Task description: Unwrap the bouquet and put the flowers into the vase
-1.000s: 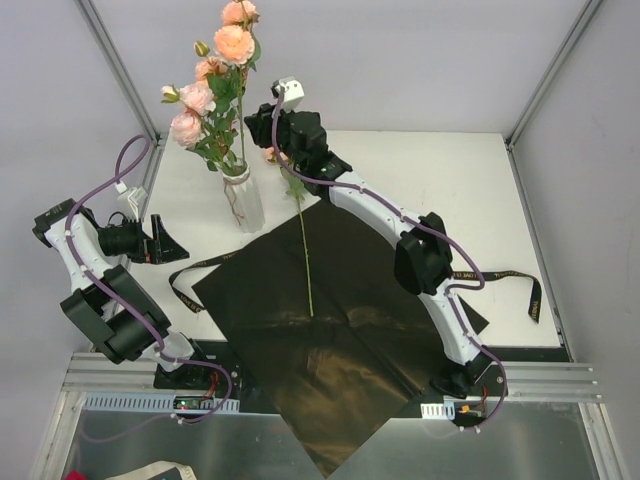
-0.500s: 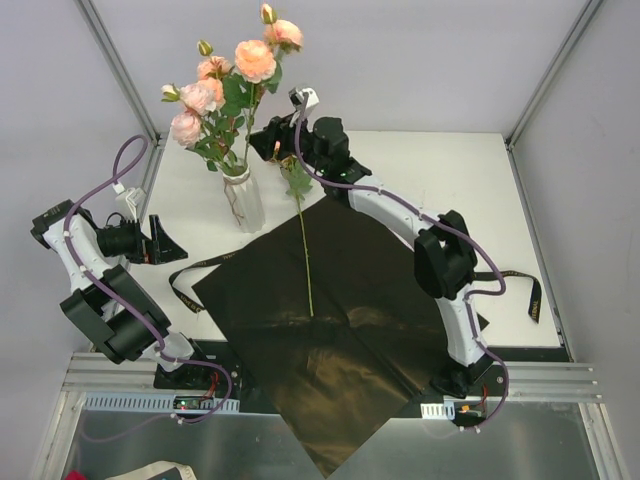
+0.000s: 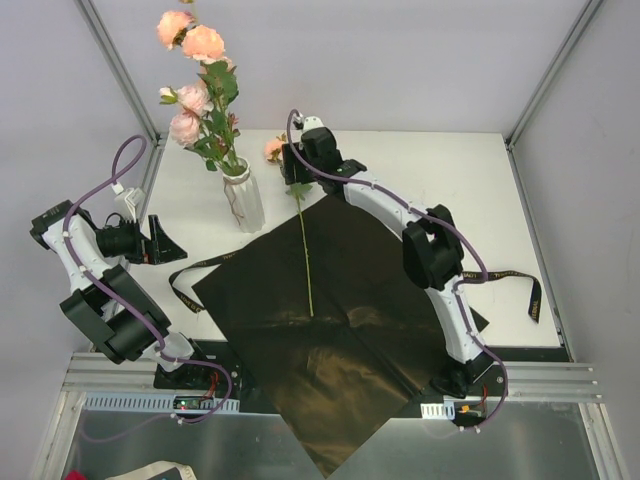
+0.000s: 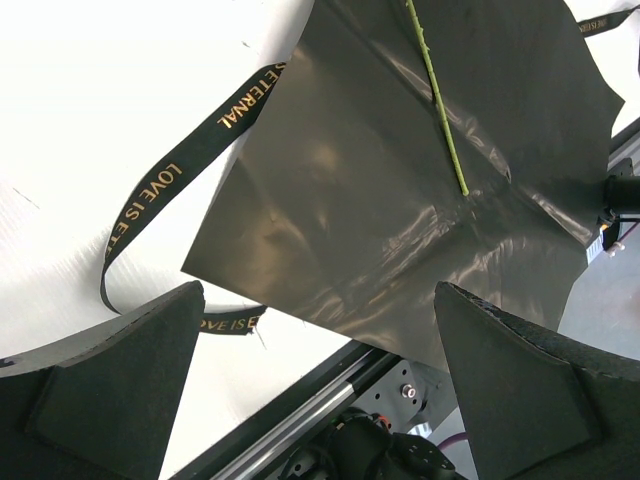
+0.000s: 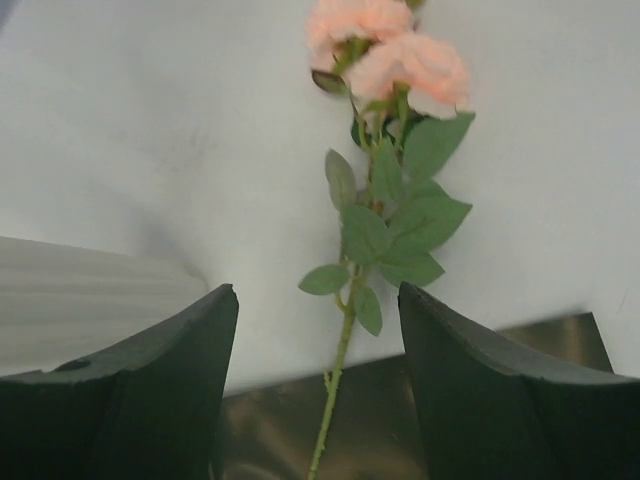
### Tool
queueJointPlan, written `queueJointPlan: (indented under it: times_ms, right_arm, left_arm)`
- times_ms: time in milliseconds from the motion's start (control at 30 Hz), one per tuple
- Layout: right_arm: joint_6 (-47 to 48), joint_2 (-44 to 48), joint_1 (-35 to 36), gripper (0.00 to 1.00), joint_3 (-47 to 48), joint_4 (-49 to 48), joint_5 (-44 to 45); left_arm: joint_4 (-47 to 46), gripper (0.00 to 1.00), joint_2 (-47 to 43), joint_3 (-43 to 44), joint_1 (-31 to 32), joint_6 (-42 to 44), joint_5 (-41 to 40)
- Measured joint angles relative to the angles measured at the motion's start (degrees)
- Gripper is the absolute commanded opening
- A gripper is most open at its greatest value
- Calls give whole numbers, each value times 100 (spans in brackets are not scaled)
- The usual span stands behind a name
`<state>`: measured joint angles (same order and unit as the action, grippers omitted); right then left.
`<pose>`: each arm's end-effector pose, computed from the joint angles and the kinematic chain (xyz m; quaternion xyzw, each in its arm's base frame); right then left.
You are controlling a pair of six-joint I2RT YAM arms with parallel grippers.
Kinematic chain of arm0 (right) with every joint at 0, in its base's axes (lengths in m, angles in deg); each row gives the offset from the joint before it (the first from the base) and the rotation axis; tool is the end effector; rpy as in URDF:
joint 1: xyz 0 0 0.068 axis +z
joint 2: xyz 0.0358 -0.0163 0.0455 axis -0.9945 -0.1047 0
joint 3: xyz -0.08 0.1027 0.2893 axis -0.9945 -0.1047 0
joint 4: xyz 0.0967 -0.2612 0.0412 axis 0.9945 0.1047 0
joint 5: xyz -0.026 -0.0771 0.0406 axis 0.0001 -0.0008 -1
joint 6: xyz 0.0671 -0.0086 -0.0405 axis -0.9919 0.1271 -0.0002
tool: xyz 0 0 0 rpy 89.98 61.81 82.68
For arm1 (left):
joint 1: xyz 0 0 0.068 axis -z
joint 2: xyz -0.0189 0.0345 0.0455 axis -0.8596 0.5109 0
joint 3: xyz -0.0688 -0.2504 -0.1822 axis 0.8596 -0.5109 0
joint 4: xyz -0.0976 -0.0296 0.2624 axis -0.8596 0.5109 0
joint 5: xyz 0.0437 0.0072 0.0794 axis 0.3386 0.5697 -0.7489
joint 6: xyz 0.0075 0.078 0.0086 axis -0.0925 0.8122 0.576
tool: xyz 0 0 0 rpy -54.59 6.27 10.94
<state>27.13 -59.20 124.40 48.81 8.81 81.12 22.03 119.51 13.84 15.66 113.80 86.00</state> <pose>0.4742 0.3969 0.3020 -0.2527 0.7744 0.1758 0.5527 0.2309 0.1421 0.3117 0.1038 0.8750 -0.2852 0.3773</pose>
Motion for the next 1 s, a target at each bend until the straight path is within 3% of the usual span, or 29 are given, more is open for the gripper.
queueJointPlan:
  times_ms: [300,800,1000]
  right_arm:
    - [179,-848,2,65,605,1478,208]
    - [55,-1528,24,56,1340,2122,-79]
    - [-44,-1853,57,45,1838,2448,-83]
  left_arm:
    - [0,99,2,0,0,-4,0]
    - [2,99,9,0,0,-4,0]
    - [0,99,13,0,0,-4,-9]
